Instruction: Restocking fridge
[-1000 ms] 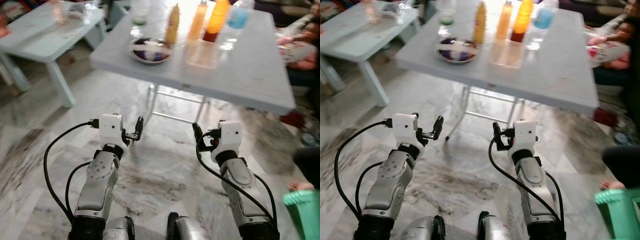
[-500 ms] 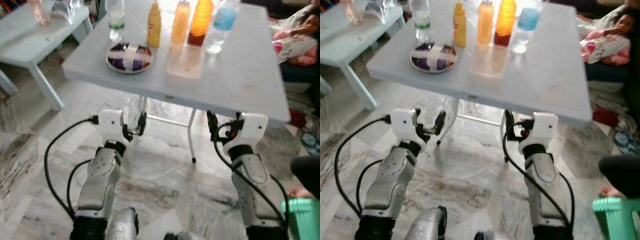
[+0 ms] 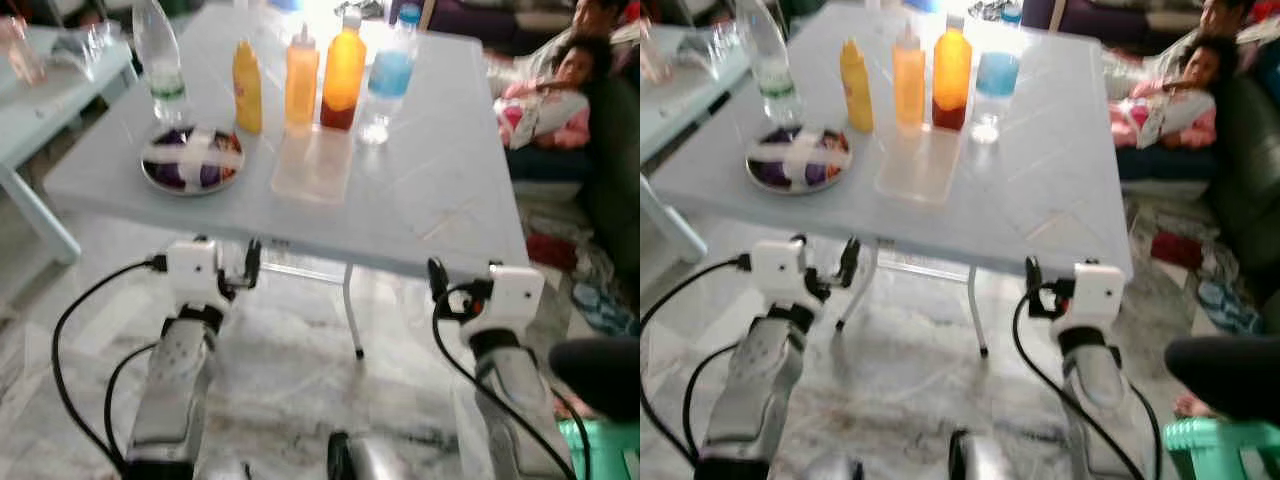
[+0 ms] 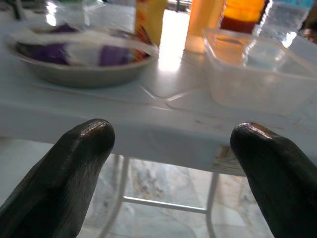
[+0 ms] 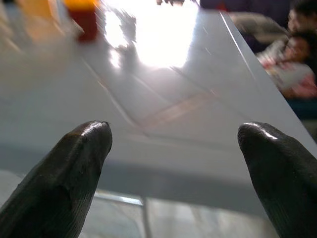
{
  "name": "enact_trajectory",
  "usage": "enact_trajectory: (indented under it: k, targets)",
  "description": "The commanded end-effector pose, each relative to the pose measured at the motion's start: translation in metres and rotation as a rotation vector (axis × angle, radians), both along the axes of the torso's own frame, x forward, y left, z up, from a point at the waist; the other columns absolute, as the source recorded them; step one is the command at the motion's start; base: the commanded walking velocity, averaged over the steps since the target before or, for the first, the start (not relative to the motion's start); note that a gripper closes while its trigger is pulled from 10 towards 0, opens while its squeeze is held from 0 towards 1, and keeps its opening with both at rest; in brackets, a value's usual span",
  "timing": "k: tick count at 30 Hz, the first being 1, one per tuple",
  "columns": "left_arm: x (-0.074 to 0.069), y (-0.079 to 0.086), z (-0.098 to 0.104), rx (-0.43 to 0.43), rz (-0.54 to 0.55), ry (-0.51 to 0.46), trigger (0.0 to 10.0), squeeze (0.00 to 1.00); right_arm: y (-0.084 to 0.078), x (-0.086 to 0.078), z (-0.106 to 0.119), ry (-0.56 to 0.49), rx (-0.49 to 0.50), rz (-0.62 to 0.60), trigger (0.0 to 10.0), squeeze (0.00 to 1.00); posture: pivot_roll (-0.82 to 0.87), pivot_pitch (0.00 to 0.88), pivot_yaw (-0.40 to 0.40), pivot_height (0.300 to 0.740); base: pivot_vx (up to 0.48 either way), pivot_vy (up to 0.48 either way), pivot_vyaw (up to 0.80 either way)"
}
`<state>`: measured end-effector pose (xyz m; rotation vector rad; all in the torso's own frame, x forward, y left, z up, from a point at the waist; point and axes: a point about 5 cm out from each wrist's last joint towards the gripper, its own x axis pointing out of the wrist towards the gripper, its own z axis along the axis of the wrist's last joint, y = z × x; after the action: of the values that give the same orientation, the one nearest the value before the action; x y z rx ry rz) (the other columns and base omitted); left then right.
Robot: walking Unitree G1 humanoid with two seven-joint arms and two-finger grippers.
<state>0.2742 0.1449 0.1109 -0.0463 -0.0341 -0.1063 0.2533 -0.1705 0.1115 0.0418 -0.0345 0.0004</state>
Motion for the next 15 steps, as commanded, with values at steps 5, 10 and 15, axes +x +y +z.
enact_trajectory:
  k: [5, 10, 15]
  targets:
    - [0.014, -0.007, 0.015, -0.025, -0.016, -0.05, 10.0, 0.0, 0.007, 0.018, 0.019, -0.09, -0.021, 0.031, 10.0, 0.0, 0.08, 0.073, -0.038, 0.74, 0.0, 0.0, 0.0]
    - [0.013, -0.002, 0.014, -0.024, -0.016, -0.055, 10.0, 0.0, 0.0, 0.009, 0.014, -0.08, 0.002, -0.004, 10.0, 0.0, 0.08, 0.08, -0.04, 0.74, 0.0, 0.0, 0.0]
    - [0.011, -0.006, 0.01, -0.031, -0.035, -0.042, 10.0, 0.0, -0.002, 0.005, 0.007, -0.056, 0.005, -0.009, 10.0, 0.0, 0.07, 0.091, -0.037, 0.74, 0.166, 0.304, 0.0]
